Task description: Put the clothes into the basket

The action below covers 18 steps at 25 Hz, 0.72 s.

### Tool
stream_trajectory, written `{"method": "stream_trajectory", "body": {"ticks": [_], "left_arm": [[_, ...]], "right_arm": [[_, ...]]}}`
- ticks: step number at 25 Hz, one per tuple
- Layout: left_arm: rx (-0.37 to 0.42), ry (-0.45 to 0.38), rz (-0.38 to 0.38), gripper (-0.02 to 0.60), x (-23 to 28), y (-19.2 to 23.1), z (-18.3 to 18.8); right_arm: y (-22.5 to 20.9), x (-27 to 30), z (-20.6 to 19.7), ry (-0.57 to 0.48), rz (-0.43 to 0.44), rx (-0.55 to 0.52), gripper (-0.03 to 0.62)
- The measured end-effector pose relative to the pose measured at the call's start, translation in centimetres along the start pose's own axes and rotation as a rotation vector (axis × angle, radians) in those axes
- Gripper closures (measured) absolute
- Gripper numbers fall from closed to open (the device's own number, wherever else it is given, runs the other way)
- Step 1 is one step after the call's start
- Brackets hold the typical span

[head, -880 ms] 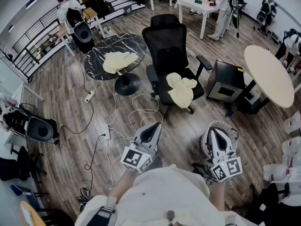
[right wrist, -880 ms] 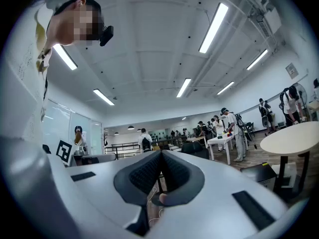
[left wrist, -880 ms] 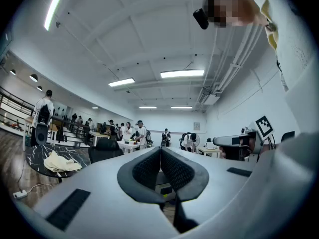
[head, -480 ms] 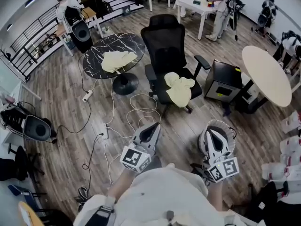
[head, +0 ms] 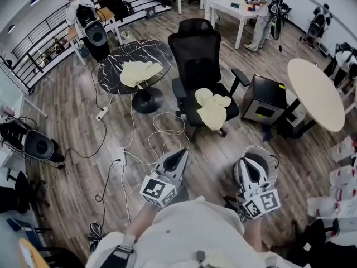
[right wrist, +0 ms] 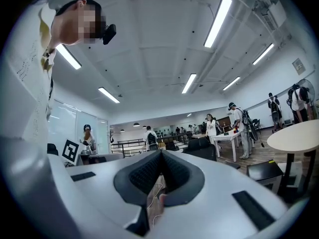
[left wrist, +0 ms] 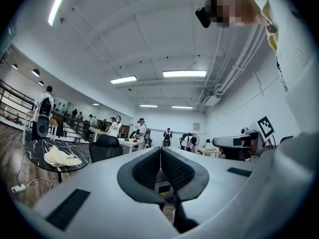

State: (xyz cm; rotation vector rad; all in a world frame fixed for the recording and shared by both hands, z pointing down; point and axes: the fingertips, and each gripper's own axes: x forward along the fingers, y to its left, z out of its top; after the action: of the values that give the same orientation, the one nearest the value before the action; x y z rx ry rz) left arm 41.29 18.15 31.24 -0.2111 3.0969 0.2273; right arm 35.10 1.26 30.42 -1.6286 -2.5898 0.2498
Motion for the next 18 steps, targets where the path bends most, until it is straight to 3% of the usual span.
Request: {"method": "stream_trajectory", "body": {"ticks": [8,15,16,18], "left_arm": [[0.011,0.003,-0.044,0.558,3.9,3.8,0.9],[0.014,-0.018,-0.076,0.556,8.4,10.4,2.5],[0.013,-0.02,-0.083,0.531,9.2,11.4,2.8],[0.021,-0.017,-0.1,0.413,10.8,13.3,3.1]], "right_arm": [[-2.0,5.0,0.3,0.018,-0.037,0.008,0.588],[-3.4,12.2,1.0,-0.004,-0.073,0.017,0.586],[-3.7,13.3,1.1,-0.004,-0.082,0.02,0.586],[-4.3,15.4,1.0,-0.005,-0.099,0.029,0.586]]}}
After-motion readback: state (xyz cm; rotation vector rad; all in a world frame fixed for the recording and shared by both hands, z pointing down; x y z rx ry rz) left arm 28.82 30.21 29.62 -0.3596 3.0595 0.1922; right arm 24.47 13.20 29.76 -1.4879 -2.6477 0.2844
